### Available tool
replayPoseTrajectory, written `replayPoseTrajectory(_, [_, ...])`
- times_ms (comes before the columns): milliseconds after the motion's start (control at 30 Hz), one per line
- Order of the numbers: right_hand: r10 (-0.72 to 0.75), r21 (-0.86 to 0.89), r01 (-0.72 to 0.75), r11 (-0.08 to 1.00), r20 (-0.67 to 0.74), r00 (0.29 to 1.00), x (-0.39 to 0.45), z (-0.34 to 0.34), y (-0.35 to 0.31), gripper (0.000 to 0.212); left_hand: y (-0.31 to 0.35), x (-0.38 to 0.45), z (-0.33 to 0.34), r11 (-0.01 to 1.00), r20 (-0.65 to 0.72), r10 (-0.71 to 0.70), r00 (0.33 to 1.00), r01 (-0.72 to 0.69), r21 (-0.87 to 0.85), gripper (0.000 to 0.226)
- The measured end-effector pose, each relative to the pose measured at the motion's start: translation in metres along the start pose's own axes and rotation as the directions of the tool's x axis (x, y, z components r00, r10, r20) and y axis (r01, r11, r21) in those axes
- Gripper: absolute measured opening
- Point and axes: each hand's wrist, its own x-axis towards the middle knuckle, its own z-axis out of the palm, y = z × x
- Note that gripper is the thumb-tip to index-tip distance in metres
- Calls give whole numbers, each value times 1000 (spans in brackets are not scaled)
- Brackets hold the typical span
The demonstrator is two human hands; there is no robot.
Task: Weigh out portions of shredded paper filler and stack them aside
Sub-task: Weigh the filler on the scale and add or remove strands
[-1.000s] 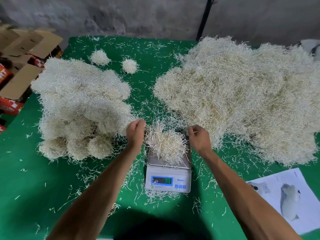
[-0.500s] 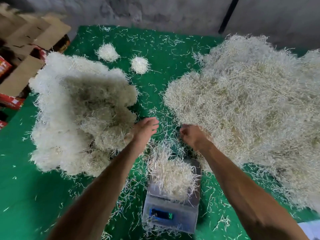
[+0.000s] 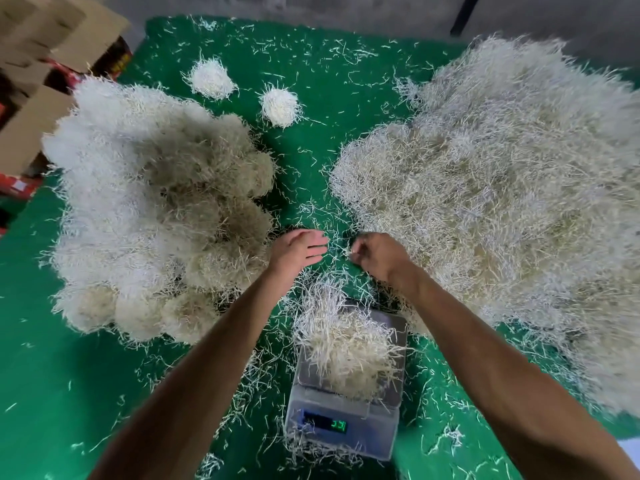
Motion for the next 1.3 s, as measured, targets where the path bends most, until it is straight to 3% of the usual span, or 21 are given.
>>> replayPoseTrajectory(200, [-152,-4,153,988,-147,977,-44,-48,-44,8,47,-54,8,990,10,143,990,-143,-12,24])
replayPoseTrajectory(333, [-203,179,251,951,-249,947,-93,-70,-72,4,64,-95,6,970,58,243,968,-241,-39,29])
replayPoseTrajectory(567, [-250,395,420,817,-414,875,-176,-100,-111,16,73,-147,6,974,-48,214,976,-217,-65,18])
replayPoseTrajectory(767, [-280,491,541,683,-509,814,-228,-113,-128,17,61,-174,7,972,-56,232,971,-233,-12,26])
replayPoseTrajectory(900, [-232,463,581,669,-613,756,-247,-130,-142,17,56,-186,13,975,-55,217,975,-219,-32,25])
replayPoseTrajectory(1000, [-189,456,583,673,-656,731,-254,-147,-152,29,55,-191,16,973,-55,223,973,-226,-39,22])
replayPoseTrajectory(1067, [-195,465,580,669,-643,740,-258,-151,-155,32,55,-194,17,971,-51,233,971,-235,-46,20])
replayPoseTrajectory(1167, [-204,503,506,701,-539,817,-260,-136,-147,27,51,-196,15,969,-50,237,970,-240,-53,21])
replayPoseTrajectory(1300, [-146,440,364,821,-454,879,-253,-93,-128,18,40,-200,9,974,-51,219,974,-221,-43,23])
